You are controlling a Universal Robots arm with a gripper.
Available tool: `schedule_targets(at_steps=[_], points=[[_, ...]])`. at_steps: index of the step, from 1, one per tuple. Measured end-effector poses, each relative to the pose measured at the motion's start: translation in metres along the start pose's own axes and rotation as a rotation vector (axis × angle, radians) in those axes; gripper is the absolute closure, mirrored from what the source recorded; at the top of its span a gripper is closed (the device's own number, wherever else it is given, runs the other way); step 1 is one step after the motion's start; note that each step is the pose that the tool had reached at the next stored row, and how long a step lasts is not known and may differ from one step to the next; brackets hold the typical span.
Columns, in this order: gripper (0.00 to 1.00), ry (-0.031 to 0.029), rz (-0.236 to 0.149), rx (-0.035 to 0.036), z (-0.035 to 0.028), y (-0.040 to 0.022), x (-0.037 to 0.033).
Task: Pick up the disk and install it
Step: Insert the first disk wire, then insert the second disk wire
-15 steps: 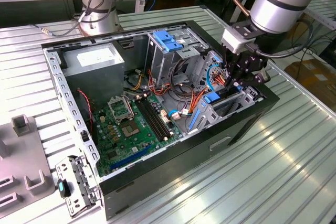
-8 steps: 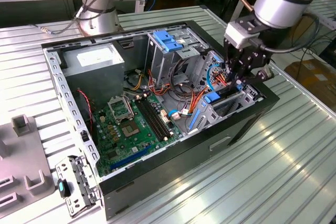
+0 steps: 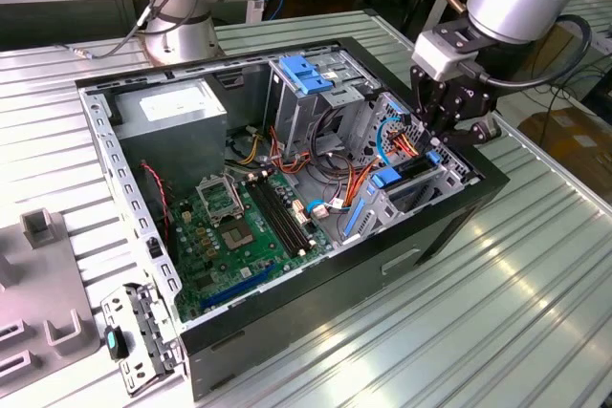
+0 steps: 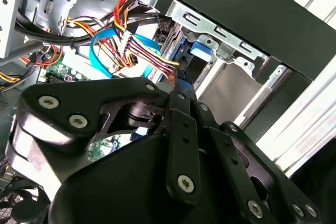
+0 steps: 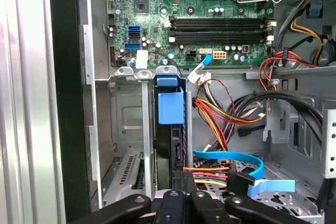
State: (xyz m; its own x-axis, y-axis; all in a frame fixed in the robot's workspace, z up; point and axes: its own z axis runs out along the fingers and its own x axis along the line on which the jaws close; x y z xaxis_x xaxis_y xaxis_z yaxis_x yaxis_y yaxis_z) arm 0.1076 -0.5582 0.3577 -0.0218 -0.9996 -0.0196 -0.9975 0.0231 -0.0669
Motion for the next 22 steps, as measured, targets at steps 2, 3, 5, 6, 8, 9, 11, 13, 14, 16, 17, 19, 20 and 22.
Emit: schedule_targets(at_steps=[2,3,5,6,8,9,11,13,14,16,17,19,20,22], points=[[0.89,0.0002,0.0,0.0,-0.0004,0.0,0.0],[0.89,0.0,0.0,0.0,-0.0005,-0.0001,0.0],[0.89,0.0002,0.0,0.0,-0.0009,-0.0001,0.0],[0.89,0.0002,0.0,0.0,-0.0011,-0.0001,-0.0001],[0.89,0.0001,0.0,0.0,-0.0014,-0.0001,0.0],[0.89,0.0002,0.0,0.0,-0.0016,-0.0001,-0.0001],[0.89,0.0001,0.0,0.0,-0.0019,-0.0001,0.0],[0.89,0.0002,0.0,0.0,-0.0022,-0.0002,-0.0001],[0.89,0.0001,0.0,0.0,-0.0023,-0.0002,-0.0001],[0.89,0.0002,0.0,0.0,-0.0027,-0.0002,-0.0001],[0.89,0.0002,0.0,0.0,-0.0029,-0.0002,-0.0001],[0.89,0.0002,0.0,0.0,-0.0033,-0.0002,-0.0001],[0.89,0.0002,0.0,0.0,-0.0036,-0.0003,-0.0001],[0.89,0.0001,0.0,0.0,-0.0038,-0.0003,-0.0001]])
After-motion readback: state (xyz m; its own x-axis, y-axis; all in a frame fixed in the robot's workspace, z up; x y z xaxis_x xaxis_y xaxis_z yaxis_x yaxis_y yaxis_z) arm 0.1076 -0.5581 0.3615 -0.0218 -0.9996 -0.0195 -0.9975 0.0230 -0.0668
